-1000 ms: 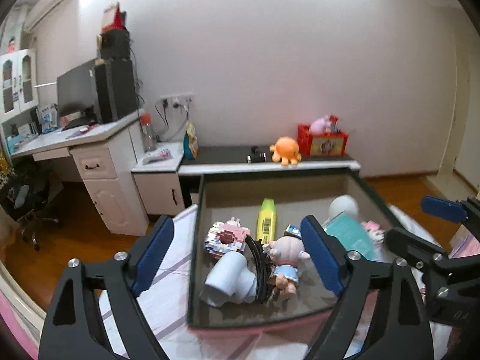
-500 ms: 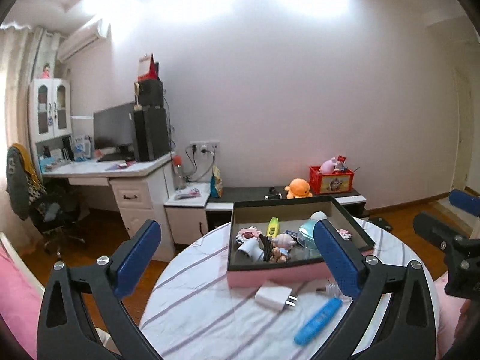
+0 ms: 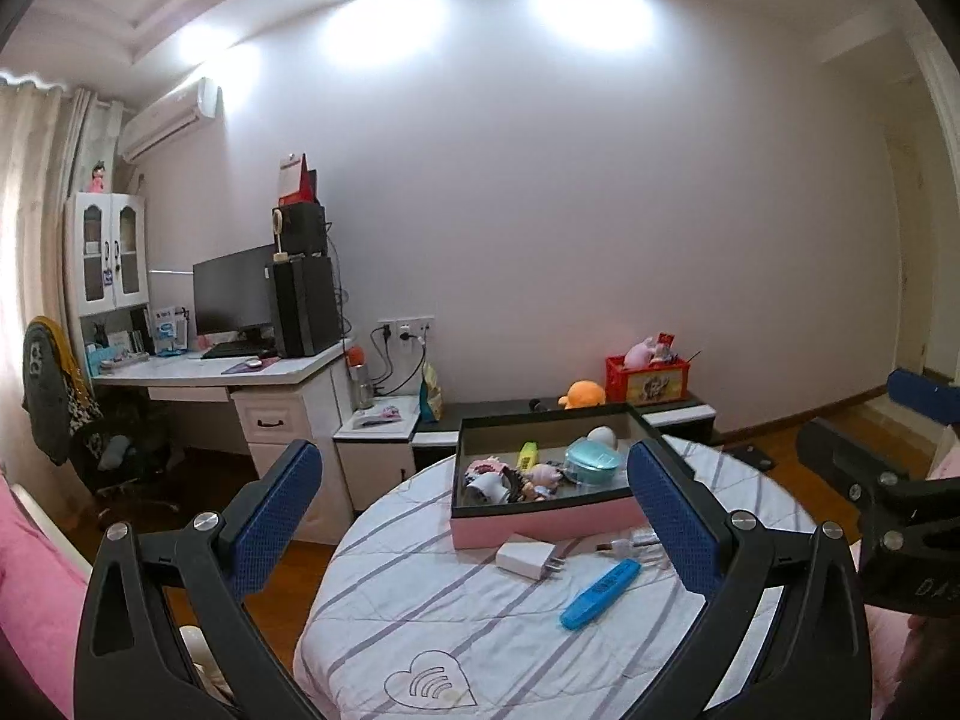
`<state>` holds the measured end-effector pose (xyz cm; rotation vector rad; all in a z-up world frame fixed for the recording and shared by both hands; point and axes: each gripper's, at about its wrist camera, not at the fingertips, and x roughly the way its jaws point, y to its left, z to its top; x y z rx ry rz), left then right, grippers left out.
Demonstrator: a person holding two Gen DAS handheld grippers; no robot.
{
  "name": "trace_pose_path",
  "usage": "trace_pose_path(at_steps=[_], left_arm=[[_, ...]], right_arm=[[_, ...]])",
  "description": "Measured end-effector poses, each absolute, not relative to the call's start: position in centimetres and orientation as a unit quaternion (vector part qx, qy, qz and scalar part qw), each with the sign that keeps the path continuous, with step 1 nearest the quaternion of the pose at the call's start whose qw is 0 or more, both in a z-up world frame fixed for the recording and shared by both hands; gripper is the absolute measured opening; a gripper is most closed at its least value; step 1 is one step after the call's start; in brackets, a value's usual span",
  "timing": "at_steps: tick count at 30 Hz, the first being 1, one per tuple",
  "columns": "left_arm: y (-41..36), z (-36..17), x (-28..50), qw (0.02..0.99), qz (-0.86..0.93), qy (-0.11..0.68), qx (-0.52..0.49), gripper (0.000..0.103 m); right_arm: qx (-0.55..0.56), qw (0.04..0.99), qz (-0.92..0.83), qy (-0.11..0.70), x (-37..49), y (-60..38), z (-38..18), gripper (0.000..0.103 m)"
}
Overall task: Organize rigid objects
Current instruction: 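Move both open tools back toward the remaining items on the bed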
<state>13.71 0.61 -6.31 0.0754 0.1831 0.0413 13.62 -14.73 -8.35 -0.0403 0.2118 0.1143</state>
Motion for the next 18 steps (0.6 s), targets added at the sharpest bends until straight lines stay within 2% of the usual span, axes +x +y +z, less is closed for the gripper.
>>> trace_pose_path(at_steps=[18], left_arm=[[-0.1,-6.3,12.8,0.995,0.013,0.089,0.042,0.103]], right_arm=[[-0.017,0.993,0.049,0.104,12.4,-15.5,-8.4,0.103]])
